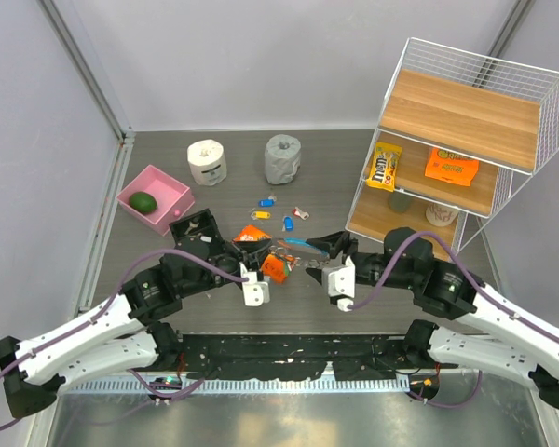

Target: Remove the keys from the keyring

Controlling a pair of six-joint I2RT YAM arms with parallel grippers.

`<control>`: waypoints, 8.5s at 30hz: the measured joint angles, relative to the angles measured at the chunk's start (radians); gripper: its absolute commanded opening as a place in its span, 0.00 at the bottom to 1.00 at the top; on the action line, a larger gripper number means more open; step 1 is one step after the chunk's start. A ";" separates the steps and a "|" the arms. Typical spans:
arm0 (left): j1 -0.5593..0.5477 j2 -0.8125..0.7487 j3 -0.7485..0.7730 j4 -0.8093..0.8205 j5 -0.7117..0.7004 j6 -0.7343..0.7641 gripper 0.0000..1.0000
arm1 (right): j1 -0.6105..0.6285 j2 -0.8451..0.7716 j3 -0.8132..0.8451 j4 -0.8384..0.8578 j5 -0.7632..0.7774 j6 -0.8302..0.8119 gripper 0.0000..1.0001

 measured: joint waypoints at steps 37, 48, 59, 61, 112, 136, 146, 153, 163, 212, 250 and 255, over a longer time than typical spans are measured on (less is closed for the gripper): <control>0.000 -0.096 -0.081 0.278 -0.063 -1.094 0.84 | 0.021 0.144 0.067 0.312 0.291 -0.203 0.05; 0.000 -0.079 -0.118 0.464 -0.017 -1.013 0.86 | 0.025 0.193 0.132 0.368 0.182 -0.288 0.05; 0.000 -0.057 -0.134 0.554 0.008 -0.946 0.82 | 0.038 0.201 0.132 0.377 0.142 -0.298 0.05; 0.000 -0.048 -0.134 0.555 0.008 -0.943 0.82 | 0.041 0.201 0.132 0.380 0.137 -0.298 0.05; -0.003 0.046 0.300 -0.225 -0.024 -0.994 0.00 | 0.092 0.055 -0.207 0.459 0.219 0.060 0.07; -0.003 0.438 0.820 -0.957 -0.030 -0.698 0.00 | 0.084 -0.229 -0.453 0.579 0.049 0.553 0.45; -0.003 0.481 0.821 -0.954 -0.043 -0.681 0.00 | 0.084 0.019 -0.385 0.774 0.044 0.681 0.34; -0.003 0.445 0.757 -0.899 -0.018 -0.658 0.00 | 0.084 0.063 -0.336 0.771 0.041 0.642 0.31; -0.003 0.335 0.675 -0.823 0.061 -0.632 0.00 | 0.059 0.096 -0.185 0.697 -0.001 0.568 0.30; -0.080 0.242 0.611 -0.782 0.112 -0.555 0.00 | 0.047 0.228 -0.131 0.563 -0.250 0.559 0.30; -0.091 0.226 0.525 -0.717 0.103 -0.552 0.00 | 0.034 0.115 -0.209 0.635 -0.177 0.747 0.05; -0.091 0.227 0.525 -0.714 0.091 -0.552 0.00 | 0.031 0.114 -0.209 0.636 -0.176 0.767 0.05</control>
